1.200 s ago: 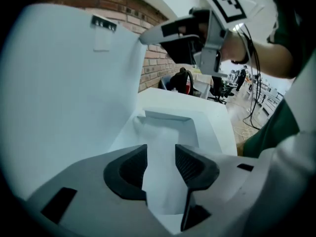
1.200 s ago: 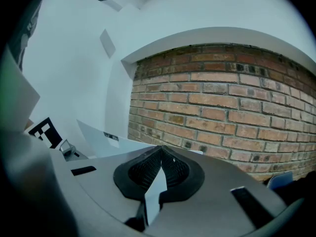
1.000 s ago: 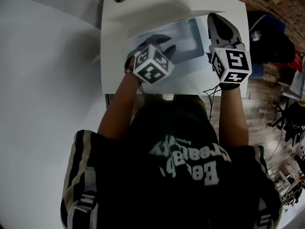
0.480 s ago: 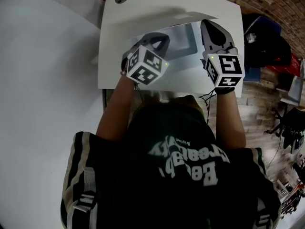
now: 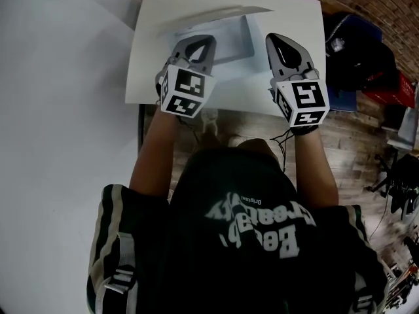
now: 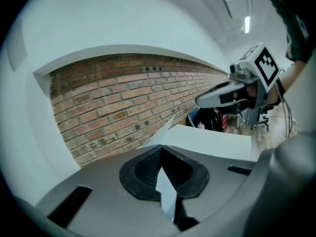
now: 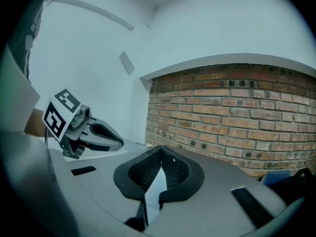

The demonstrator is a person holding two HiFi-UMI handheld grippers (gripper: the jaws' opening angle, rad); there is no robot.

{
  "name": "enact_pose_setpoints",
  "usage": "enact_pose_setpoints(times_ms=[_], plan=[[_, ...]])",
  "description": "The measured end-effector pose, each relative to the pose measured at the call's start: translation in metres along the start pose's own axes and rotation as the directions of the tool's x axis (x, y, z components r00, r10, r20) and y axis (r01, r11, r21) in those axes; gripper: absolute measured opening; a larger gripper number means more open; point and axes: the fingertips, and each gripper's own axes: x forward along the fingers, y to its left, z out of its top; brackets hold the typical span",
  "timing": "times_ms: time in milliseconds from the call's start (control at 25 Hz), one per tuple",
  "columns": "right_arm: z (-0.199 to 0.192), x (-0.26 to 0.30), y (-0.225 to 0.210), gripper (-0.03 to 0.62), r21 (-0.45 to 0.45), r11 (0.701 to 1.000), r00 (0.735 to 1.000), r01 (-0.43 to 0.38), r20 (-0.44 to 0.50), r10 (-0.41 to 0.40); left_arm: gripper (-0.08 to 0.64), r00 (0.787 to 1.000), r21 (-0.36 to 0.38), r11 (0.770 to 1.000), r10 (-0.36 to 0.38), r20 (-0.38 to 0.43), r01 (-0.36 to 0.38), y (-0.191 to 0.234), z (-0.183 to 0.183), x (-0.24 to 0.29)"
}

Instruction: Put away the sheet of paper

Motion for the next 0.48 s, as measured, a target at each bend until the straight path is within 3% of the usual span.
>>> enact_pose_setpoints(times_ms=[280,480], plan=[[0.0,-0.058,0.01,-0.005,0.009,0.999,0.998,-0.035,0.053,0.034,0.0,0.994,-0.118,0.993,0.037,0.101,-0.025,-0.052,0.032,-0.047],[-0.004,-0.095,0.027,-0.005,0.022,0.997,0.994,-0.076,0.076,0.075,-0.001,0.984,-0.16,0.985,0.083,0.157,-0.058,-0.08,0.047,-0.08]])
